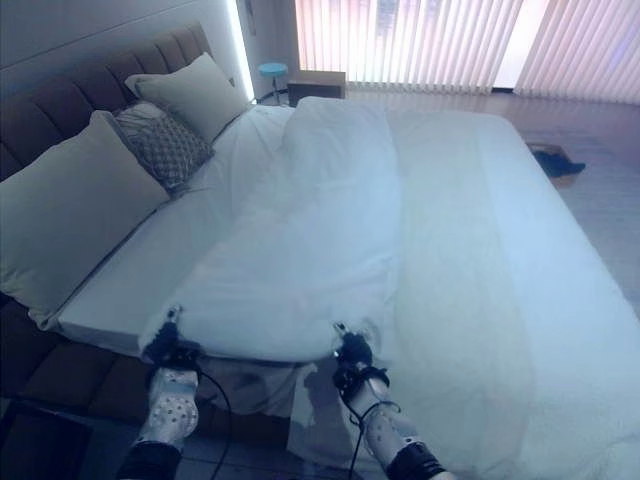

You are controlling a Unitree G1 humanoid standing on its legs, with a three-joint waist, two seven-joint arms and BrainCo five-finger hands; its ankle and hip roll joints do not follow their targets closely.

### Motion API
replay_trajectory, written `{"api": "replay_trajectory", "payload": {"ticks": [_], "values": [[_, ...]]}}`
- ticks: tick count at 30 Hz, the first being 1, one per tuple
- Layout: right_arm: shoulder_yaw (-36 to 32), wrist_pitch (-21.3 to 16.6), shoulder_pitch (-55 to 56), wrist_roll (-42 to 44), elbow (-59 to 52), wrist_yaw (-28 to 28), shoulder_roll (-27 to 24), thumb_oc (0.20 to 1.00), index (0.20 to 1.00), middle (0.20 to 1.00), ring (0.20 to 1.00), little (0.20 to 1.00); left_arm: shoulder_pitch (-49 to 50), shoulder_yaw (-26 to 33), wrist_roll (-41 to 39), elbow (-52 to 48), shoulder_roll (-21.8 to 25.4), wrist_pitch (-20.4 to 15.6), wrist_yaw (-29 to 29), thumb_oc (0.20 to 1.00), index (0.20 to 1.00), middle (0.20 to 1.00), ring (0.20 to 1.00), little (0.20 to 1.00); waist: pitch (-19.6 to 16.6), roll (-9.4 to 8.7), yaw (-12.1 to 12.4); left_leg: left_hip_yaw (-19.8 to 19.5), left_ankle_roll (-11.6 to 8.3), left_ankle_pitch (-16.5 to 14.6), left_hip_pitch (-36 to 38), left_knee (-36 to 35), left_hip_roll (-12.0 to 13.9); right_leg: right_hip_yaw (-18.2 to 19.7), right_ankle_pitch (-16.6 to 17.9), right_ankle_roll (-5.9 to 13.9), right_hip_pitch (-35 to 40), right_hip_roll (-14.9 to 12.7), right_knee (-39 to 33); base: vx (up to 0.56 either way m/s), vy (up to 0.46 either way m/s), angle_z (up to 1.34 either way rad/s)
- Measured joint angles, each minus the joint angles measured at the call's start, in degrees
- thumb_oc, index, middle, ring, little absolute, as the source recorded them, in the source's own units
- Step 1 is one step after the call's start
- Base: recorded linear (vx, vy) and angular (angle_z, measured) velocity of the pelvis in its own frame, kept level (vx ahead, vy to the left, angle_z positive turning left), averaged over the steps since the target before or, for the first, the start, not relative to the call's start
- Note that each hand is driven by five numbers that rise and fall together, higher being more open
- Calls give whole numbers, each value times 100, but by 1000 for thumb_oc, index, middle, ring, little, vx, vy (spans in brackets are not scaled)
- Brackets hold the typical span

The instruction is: Make the bed

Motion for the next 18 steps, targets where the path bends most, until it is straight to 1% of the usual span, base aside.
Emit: {"api": "replay_trajectory", "payload": {"ticks": [1,2,3,5,6,7,8,9,10,11,12,13,14,15,16,17,18], "values": [[-42,-65,19,-88,-254,77,-21,200,200,200,200,200,13,31,0,-117,-8,-5,-27,200,200,200,200,200,-9,-19,-5,-53,-40,45,-2,-21,36,71,-142,-7,55,161,-43,-7,28,16],[-178,-193,4,-205,-553,251,-74,200,200,200,200,200,54,46,-1,-305,-6,-20,-91,200,200,200,200,200,1,-23,-31,-95,-88,139,-8,-81,31,140,-246,-198,179,388,-219,-16,10,27],[-217,-356,20,-252,-701,359,-57,200,200,200,200,200,139,62,2,-546,-45,-39,-138,200,200,200,200,200,-2,-29,-54,-114,-137,180,-21,-155,88,176,-216,-255,212,479,-349,0,-2,16],[-236,-452,104,-342,-886,489,-81,200,200,200,200,200,226,106,9,-753,-133,-93,-211,200,200,200,200,200,1,-35,-30,-144,-185,214,-28,-211,154,178,-179,-306,249,565,-471,16,-7,16],[-303,-517,357,-486,-1028,624,-147,200,200,200,200,200,269,99,61,-786,-253,-94,-287,200,200,200,200,200,5,-27,-114,-283,-201,224,-26,-216,147,195,-211,-312,384,604,-542,-13,-11,44],[-312,-525,483,-531,-1052,670,-197,200,200,200,200,200,312,94,133,-784,-314,-94,-322,200,200,200,200,200,7,-25,-138,-333,-209,229,-20,-216,145,220,-251,-310,421,609,-543,-76,-24,58],[-360,-524,834,-620,-1034,816,-255,200,200,200,200,200,508,94,217,-784,-497,-94,-451,200,200,200,200,200,16,-9,-126,-390,-220,237,-40,-196,137,241,-345,-299,430,617,-501,-186,-25,45],[-340,-501,1057,-637,-1032,865,-296,200,200,200,200,200,620,84,213,-769,-664,-93,-486,200,200,200,200,200,50,25,-148,-397,-227,241,-70,-187,126,235,-370,-315,513,638,-576,-250,-12,42],[-341,-499,1178,-660,-1016,876,-327,200,200,200,200,200,654,52,211,-730,-731,-81,-483,200,200,200,200,200,76,58,-182,-400,-227,240,-123,-122,123,222,-371,-315,522,644,-570,-204,5,50],[-332,-526,1352,-676,-924,894,-352,200,200,200,200,200,739,31,216,-665,-800,-75,-482,200,200,200,200,200,146,96,-263,-407,-229,242,-245,6,113,166,-408,-329,506,665,-514,-152,17,53],[-305,-496,1278,-674,-627,908,-356,200,200,200,200,200,620,-3,214,-545,-815,-74,-478,200,200,200,200,200,380,62,-284,-494,-254,250,-462,327,78,126,-578,-375,346,619,-244,-84,1,46],[-212,-446,1298,-691,-153,930,-396,200,200,200,200,200,645,-4,252,-180,-847,-75,-500,200,200,200,200,200,500,138,-276,-660,-301,264,-550,363,143,155,-627,-394,262,678,-186,-77,-1,24],[-144,-382,1203,-689,150,945,-389,200,200,200,200,200,560,-3,250,92,-858,-73,-511,200,200,200,200,200,507,163,-275,-721,-351,292,-595,331,195,158,-653,-405,183,704,-160,-46,-13,5],[-70,-172,1213,-685,444,913,-383,200,200,200,200,200,566,-1,198,349,-906,-43,-459,200,200,200,200,200,551,215,-274,-730,-431,313,-684,263,255,157,-678,-450,22,773,-59,-58,-1,-3],[-19,-161,1206,-676,902,932,-326,200,200,200,200,200,557,-11,228,598,-905,-40,-483,200,200,200,200,200,577,228,-257,-752,-457,319,-810,202,373,165,-722,-506,-210,837,105,-58,-1,-6],[56,-138,1043,-667,1254,926,-253,200,200,200,200,200,456,-47,246,824,-892,-38,-476,200,200,200,200,200,593,226,-254,-737,-511,356,-917,185,398,151,-728,-522,-351,874,192,-45,69,-1],[100,45,941,-624,1529,847,-210,200,200,200,200,200,334,-60,240,1003,-920,-17,-432,200,200,200,200,200,647,234,-236,-759,-553,415,-1046,153,452,128,-720,-579,-502,915,243,-12,86,1]]}}
